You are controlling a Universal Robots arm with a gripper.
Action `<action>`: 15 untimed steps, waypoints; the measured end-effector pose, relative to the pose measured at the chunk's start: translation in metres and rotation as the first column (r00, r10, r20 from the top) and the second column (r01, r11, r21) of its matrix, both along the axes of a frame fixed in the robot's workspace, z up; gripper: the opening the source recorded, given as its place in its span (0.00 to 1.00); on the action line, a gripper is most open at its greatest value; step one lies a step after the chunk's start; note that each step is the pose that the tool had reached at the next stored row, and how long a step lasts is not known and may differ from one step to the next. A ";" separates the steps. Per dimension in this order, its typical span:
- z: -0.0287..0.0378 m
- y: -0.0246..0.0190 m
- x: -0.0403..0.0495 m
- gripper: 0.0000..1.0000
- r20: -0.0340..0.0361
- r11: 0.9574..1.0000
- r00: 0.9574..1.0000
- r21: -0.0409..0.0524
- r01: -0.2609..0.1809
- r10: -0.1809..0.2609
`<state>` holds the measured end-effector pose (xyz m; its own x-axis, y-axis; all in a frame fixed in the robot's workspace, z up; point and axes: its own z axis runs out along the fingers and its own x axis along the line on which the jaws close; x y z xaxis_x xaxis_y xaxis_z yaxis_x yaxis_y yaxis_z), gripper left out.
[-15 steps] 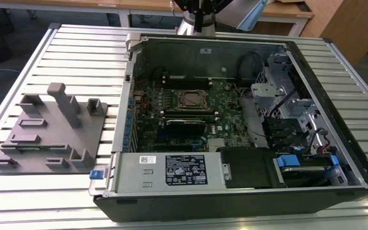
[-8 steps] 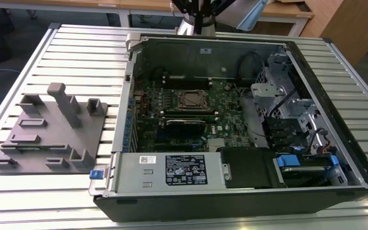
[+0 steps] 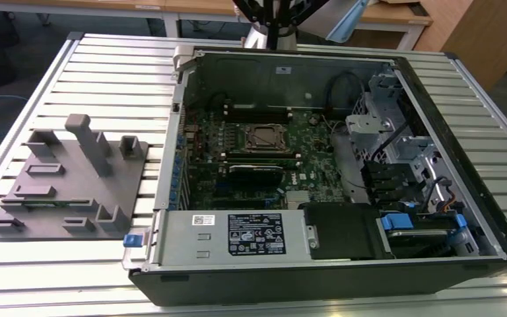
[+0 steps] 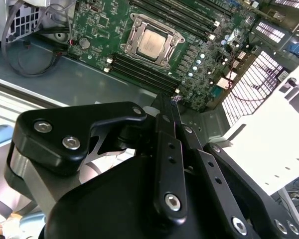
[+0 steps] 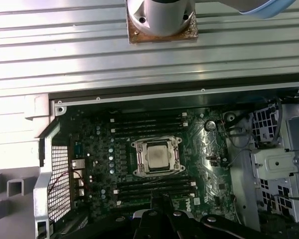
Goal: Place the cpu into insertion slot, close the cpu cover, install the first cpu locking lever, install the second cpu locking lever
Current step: 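Install the second cpu locking lever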
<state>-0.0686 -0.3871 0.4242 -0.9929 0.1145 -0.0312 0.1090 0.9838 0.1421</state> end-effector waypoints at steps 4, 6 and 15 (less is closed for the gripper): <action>-0.0028 0.0000 0.0000 0.11 0.000 1.000 1.000 0.002 0.000 0.000; -0.0041 0.0000 0.0000 0.11 0.000 1.000 1.000 0.003 0.000 0.000; -0.0103 0.0000 0.0000 0.11 0.000 1.000 1.000 0.007 0.000 0.000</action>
